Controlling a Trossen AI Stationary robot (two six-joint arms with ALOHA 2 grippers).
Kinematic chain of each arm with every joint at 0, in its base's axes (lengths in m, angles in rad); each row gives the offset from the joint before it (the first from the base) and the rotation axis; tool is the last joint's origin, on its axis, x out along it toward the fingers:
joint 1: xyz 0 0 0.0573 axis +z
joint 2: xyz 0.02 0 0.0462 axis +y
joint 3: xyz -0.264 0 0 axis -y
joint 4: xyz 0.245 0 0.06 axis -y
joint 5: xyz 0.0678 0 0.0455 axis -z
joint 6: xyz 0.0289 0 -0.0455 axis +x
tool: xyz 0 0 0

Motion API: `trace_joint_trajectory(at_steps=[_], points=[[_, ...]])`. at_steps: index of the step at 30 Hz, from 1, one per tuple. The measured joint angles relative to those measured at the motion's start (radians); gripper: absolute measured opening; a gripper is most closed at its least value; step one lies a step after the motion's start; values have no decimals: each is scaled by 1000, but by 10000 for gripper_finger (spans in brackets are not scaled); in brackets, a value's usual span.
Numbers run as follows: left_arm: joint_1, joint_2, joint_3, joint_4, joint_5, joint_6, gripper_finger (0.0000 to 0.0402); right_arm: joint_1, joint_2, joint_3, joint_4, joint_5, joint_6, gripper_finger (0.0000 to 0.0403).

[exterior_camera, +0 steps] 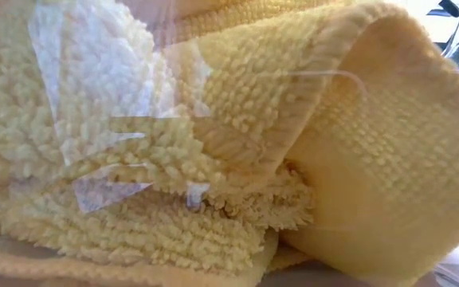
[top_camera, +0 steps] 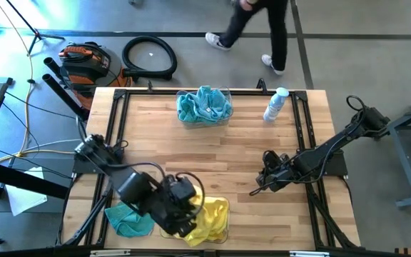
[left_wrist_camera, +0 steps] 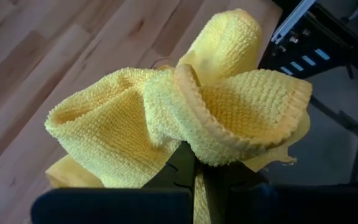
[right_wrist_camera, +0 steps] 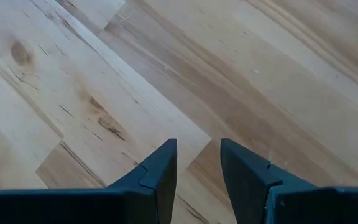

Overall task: Sort microfiber towel by color & place in baskets
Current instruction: Put the yellow microfiber towel into the bottom transparent bin

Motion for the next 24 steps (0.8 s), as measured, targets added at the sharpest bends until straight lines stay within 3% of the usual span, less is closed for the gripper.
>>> trace_joint_trajectory(at_steps=[15, 24], points=[[64, 206, 15, 20, 44, 32, 0, 0, 0, 0, 2, -2, -42, 118], [64, 337, 15, 92, 125, 107, 0, 0, 0, 0, 1, -27, -43, 118]])
